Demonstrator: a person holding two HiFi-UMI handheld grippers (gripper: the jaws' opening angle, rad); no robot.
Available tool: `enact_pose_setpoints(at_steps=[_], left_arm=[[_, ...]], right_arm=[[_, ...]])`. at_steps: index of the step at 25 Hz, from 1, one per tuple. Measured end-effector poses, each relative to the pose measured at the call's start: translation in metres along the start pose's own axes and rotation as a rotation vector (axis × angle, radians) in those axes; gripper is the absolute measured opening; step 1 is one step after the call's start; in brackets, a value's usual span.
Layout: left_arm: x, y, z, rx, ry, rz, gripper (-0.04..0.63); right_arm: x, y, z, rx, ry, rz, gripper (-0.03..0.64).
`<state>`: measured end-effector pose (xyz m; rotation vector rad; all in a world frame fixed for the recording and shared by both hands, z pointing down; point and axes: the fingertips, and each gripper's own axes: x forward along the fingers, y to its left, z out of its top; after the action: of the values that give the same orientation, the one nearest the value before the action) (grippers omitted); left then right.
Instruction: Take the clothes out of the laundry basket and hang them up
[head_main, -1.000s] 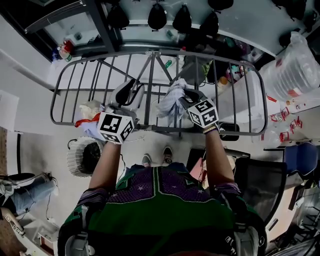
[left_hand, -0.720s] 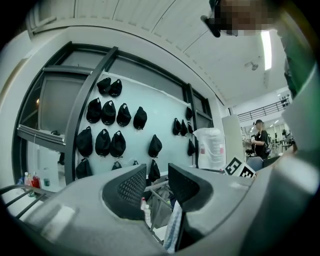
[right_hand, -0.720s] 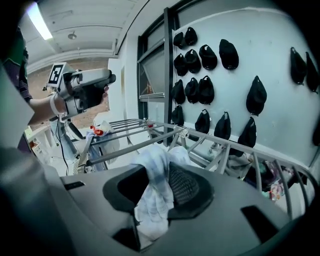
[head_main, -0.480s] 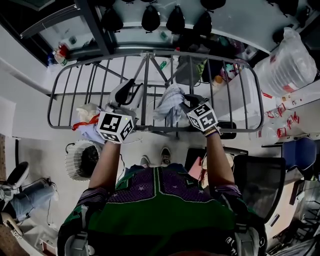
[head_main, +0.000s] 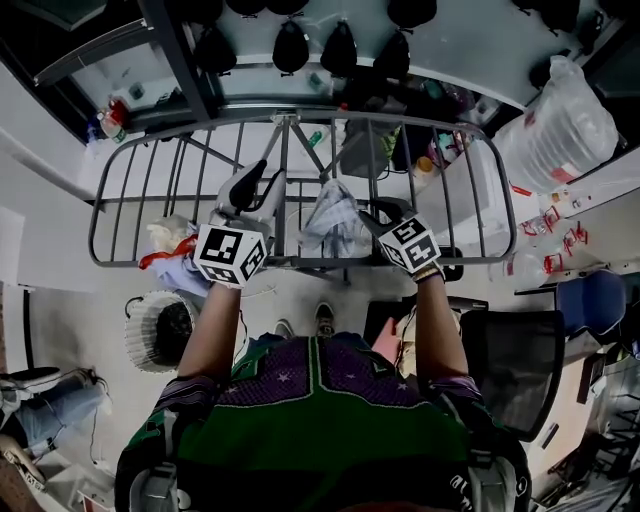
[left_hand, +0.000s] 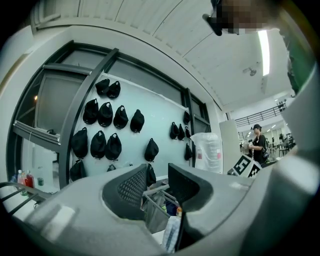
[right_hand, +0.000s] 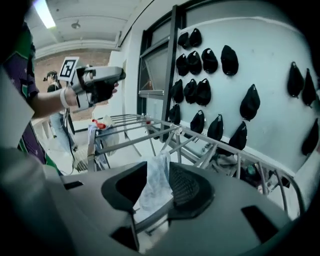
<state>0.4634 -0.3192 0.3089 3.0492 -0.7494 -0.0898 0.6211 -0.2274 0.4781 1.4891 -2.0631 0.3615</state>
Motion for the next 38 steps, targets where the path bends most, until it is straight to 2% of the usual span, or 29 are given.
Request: enact_pose_setpoints(at_steps=[11,18,23,34,38], left_arm=[[0.004,-0.006,0.014,0.008,-0.013,-0.015,0.143],[0.0,-0.006,0.028,0.022,-0.001,-0.01,0.143],[-0.006,-0.001,0.045,0.02,-0.022,0.0,0.143],[-0.013,0.009,0.08,0.008,-0.061,0.057,0.143],[-0.016,0.014,0.085,-0.006,-0.069,0.105,0.09]], right_arm=[[-0.047,-0.028,0.064,0.125,-0.239,-0.113,0.133],[-0.073,-0.019,0.105,0.163,-0.382,-0.164,0.132],[-0.101,-0.019,0.134,0.204,-0.486,-0.21,0.132],[-0.159,-0.041,0.17,0.238,-0.613,-0.313,0.13],[-0.164,-0.047,0.181,0.217,-0.635,-0.313,0.12]])
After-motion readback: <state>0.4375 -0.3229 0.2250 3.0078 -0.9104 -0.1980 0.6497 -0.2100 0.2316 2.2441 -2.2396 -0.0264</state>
